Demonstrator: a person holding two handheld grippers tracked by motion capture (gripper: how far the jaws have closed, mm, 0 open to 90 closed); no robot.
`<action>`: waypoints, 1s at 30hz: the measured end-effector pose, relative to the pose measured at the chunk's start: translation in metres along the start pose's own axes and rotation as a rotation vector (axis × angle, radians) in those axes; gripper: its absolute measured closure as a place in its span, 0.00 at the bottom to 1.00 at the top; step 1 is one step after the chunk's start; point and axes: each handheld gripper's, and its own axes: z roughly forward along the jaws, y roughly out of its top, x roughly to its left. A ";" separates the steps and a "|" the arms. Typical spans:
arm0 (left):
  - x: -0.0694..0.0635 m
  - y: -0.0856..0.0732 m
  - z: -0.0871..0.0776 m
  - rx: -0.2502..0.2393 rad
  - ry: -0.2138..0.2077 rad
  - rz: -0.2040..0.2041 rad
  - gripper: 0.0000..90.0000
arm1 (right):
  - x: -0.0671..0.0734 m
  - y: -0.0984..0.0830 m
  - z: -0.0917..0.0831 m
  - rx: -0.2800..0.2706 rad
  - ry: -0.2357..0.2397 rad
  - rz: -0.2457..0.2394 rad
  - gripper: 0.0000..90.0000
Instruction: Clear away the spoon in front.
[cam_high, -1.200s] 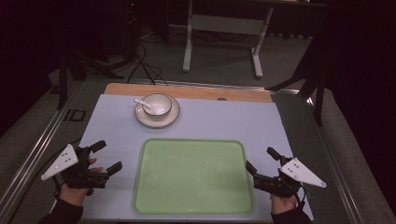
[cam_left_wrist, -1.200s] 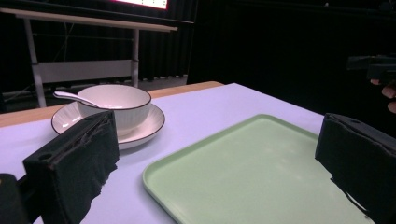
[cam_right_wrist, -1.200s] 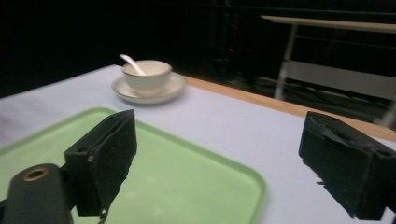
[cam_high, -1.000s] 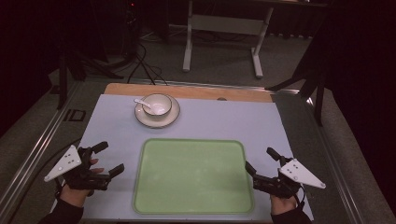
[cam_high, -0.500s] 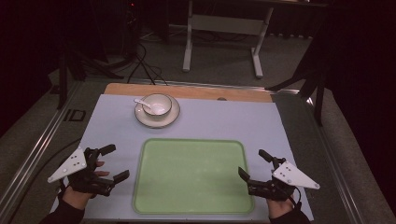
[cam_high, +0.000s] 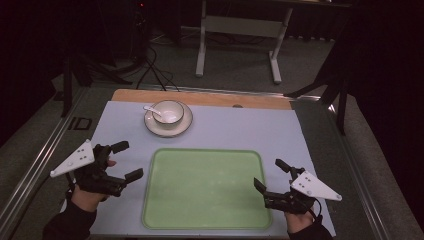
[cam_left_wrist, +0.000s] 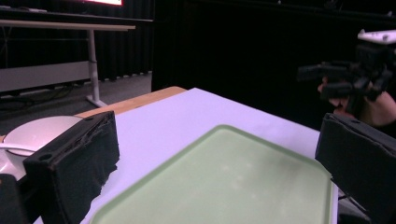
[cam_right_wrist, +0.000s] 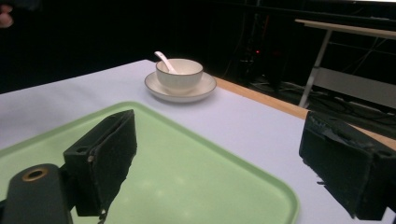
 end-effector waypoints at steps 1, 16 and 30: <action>0.002 0.003 0.002 0.008 0.001 0.006 0.00 | 0.001 0.000 0.001 0.004 0.002 0.002 0.12; 0.038 0.042 0.026 0.028 0.101 0.004 0.00 | 0.000 0.000 0.002 -0.002 0.026 0.023 0.12; 0.084 0.041 0.054 0.043 0.206 -0.069 0.00 | 0.001 0.001 0.003 -0.006 0.022 0.028 0.12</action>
